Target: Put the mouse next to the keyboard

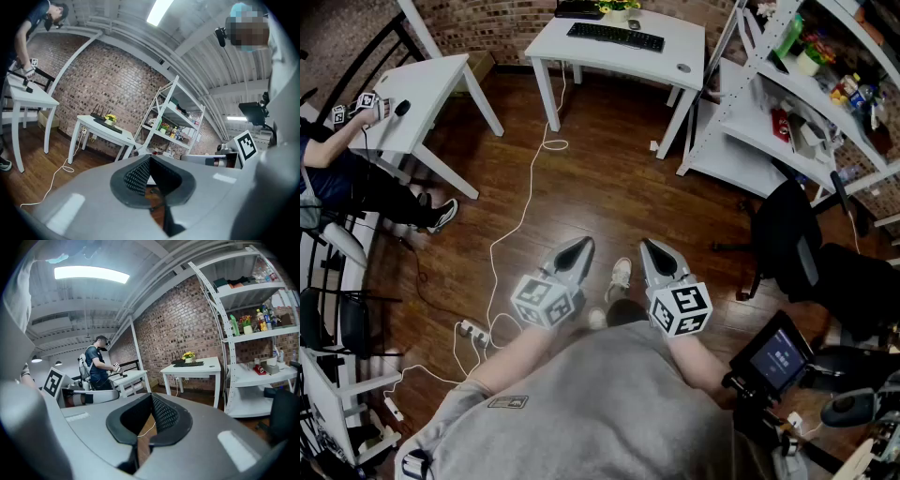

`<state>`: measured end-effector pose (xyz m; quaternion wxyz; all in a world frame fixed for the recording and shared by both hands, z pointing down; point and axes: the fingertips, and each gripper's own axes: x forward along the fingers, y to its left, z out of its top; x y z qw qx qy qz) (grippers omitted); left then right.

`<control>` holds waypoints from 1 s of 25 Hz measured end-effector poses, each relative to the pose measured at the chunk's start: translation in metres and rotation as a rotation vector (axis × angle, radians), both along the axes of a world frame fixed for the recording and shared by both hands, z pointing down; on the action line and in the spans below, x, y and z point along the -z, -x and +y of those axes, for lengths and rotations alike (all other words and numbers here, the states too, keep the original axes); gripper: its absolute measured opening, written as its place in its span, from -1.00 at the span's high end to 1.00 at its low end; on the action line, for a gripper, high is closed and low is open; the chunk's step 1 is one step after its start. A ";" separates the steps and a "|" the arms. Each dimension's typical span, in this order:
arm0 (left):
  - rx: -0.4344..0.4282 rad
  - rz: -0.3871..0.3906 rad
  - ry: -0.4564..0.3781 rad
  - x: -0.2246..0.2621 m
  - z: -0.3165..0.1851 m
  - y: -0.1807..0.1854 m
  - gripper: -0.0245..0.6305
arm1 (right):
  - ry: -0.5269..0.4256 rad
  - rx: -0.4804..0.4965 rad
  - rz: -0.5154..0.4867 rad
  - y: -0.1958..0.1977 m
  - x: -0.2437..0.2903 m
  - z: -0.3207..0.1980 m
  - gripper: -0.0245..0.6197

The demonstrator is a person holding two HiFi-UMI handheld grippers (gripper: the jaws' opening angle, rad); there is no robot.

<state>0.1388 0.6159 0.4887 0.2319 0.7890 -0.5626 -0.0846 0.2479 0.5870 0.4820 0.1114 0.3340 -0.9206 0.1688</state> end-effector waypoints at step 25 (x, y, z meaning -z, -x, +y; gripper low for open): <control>-0.031 -0.054 0.009 0.010 -0.257 0.063 0.94 | 0.012 -0.012 -0.048 0.062 -0.007 -0.251 0.89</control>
